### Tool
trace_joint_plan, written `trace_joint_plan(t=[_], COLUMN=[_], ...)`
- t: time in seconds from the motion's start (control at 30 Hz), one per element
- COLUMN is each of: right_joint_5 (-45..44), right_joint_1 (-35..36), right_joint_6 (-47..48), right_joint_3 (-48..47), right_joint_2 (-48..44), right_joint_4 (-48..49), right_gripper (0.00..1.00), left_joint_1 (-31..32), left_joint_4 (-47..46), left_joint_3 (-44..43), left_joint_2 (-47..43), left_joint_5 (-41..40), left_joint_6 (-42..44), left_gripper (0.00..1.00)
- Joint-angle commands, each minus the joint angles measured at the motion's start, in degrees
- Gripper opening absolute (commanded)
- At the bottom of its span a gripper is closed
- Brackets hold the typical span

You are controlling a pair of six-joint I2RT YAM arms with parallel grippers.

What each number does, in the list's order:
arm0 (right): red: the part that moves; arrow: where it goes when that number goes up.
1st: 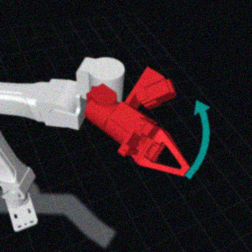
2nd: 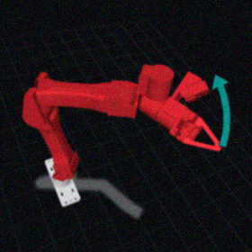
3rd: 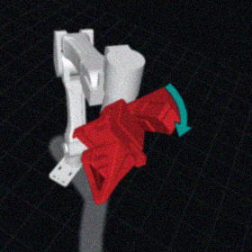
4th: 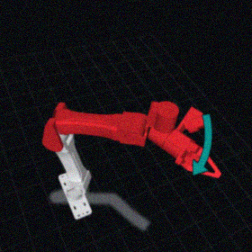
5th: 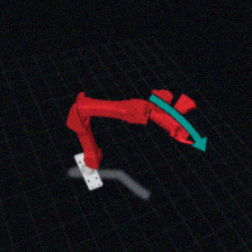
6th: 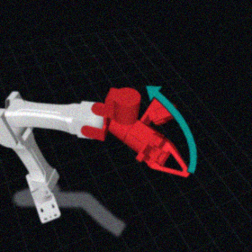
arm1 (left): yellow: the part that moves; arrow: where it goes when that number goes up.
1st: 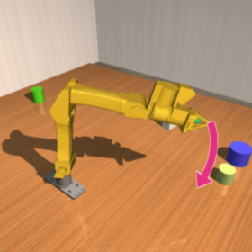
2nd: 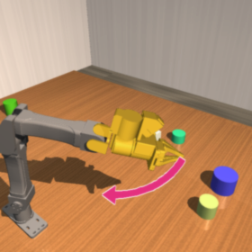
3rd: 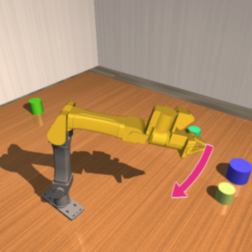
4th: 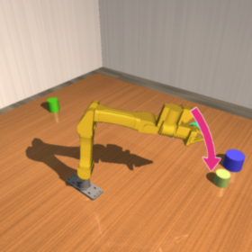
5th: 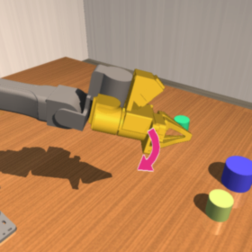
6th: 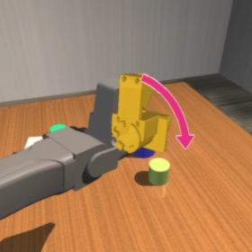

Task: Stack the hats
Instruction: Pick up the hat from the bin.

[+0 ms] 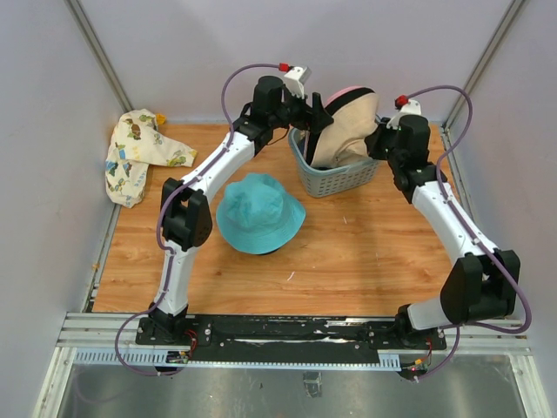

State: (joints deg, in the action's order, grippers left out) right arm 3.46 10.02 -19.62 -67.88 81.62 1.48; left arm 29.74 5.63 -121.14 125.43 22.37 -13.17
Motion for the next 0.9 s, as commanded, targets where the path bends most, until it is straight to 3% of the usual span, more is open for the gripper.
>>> trace_joint_plan(t=[0.0, 0.63, 0.77, 0.87], right_joint_5=[0.4, -4.4, -4.2, -3.9], right_joint_1=[-1.4, -1.4, -1.4, -1.4], right_joint_6=[1.4, 4.5, 4.5, 4.1], right_joint_3=[-4.5, -8.7, -9.3, -9.2], right_joint_2=[-2.9, -6.3, -6.1, -5.9], right_joint_4=[1.2, -1.2, -1.8, -1.7], right_gripper=[0.03, 0.03, 0.04, 0.04], left_joint_1=[-0.3, -0.3, -0.3, -0.3], left_joint_4=[-2.4, -2.3, -2.9, -3.2], left_joint_3=[-0.1, 2.7, 3.6, 3.5], left_joint_2=[-0.5, -2.2, -2.5, -2.3], left_joint_5=[-0.4, -1.4, -0.5, 0.7], left_joint_6=[-1.0, -0.7, -1.0, -1.6], left_gripper=[0.82, 0.77, 0.66, 0.50])
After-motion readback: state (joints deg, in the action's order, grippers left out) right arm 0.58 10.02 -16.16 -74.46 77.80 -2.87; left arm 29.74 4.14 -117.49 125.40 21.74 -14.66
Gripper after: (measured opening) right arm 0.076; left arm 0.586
